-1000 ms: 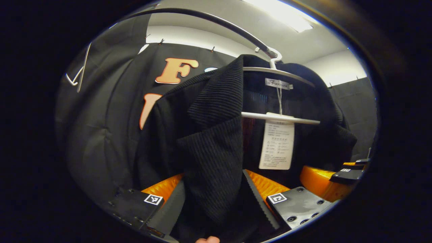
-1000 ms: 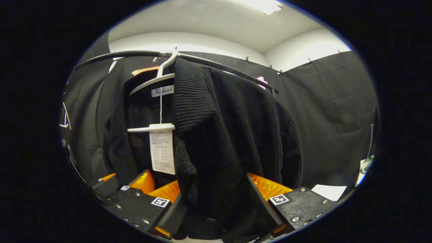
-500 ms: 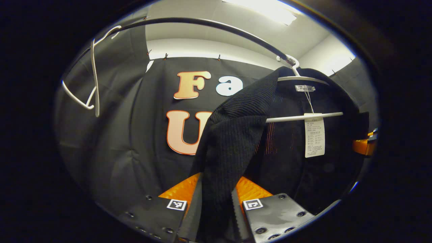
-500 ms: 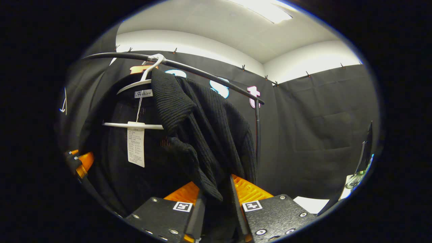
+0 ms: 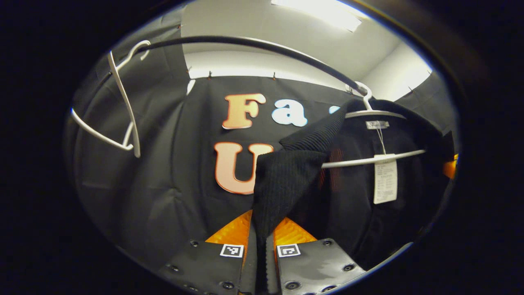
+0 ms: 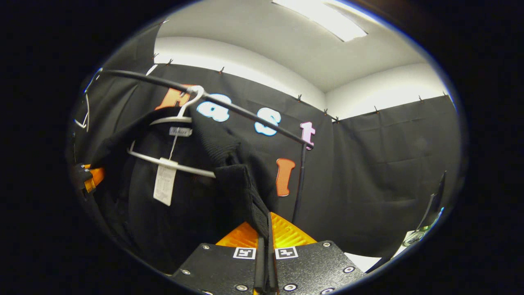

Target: Grasp the clothes on the hanger with both hands and then place them into the laundry hamper below.

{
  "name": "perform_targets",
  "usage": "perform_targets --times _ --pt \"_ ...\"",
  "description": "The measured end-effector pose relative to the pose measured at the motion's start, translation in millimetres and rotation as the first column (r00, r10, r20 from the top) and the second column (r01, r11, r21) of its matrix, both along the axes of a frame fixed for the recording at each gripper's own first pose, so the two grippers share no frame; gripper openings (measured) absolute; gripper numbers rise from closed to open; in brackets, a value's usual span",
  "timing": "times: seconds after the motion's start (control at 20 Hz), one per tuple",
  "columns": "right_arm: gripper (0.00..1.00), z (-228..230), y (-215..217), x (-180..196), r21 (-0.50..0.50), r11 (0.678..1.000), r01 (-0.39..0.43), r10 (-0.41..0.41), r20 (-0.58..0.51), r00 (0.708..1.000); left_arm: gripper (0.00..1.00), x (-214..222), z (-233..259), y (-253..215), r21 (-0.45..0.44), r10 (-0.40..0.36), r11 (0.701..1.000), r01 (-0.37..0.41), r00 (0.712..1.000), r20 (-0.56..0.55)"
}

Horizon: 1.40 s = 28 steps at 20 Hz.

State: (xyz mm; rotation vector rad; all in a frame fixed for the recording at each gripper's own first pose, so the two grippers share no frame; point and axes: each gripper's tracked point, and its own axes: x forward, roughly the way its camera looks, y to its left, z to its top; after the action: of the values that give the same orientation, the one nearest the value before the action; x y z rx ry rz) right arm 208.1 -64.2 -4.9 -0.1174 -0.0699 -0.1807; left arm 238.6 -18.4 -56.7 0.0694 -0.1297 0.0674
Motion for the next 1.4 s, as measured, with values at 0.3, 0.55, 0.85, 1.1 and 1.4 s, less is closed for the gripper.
perform_targets --times 0.3,0.55,0.85,1.1,1.4 --pt "0.03 51.8 -29.1 -6.2 0.065 0.998 -0.006 0.001 0.079 0.997 0.12 21.9 17.1 19.2 -0.018 0.022 1.0 -0.022 0.999 -0.024" --pt "0.0 95.2 -46.9 2.0 -0.055 0.998 0.025 -0.017 0.141 0.99 0.12 43.1 63.5 39.0 0.094 0.065 0.993 -0.074 0.993 0.094" --pt "0.03 108.4 -60.7 42.4 -0.053 0.998 0.027 -0.019 0.14 0.99 0.12 78.3 84.1 44.4 0.09 0.071 0.993 -0.081 0.992 0.108" --pt "0.03 102.3 -75.5 75.3 0.004 1.0 0.024 -0.025 0.127 0.992 0.12 120.2 82.2 34.2 0.086 0.047 0.995 -0.056 0.993 0.105" --pt "0.0 60.7 -68.3 98.9 0.029 0.999 0.014 -0.016 0.057 0.998 0.12 145.8 28.1 35.1 0.097 0.042 0.994 -0.042 0.999 0.001"
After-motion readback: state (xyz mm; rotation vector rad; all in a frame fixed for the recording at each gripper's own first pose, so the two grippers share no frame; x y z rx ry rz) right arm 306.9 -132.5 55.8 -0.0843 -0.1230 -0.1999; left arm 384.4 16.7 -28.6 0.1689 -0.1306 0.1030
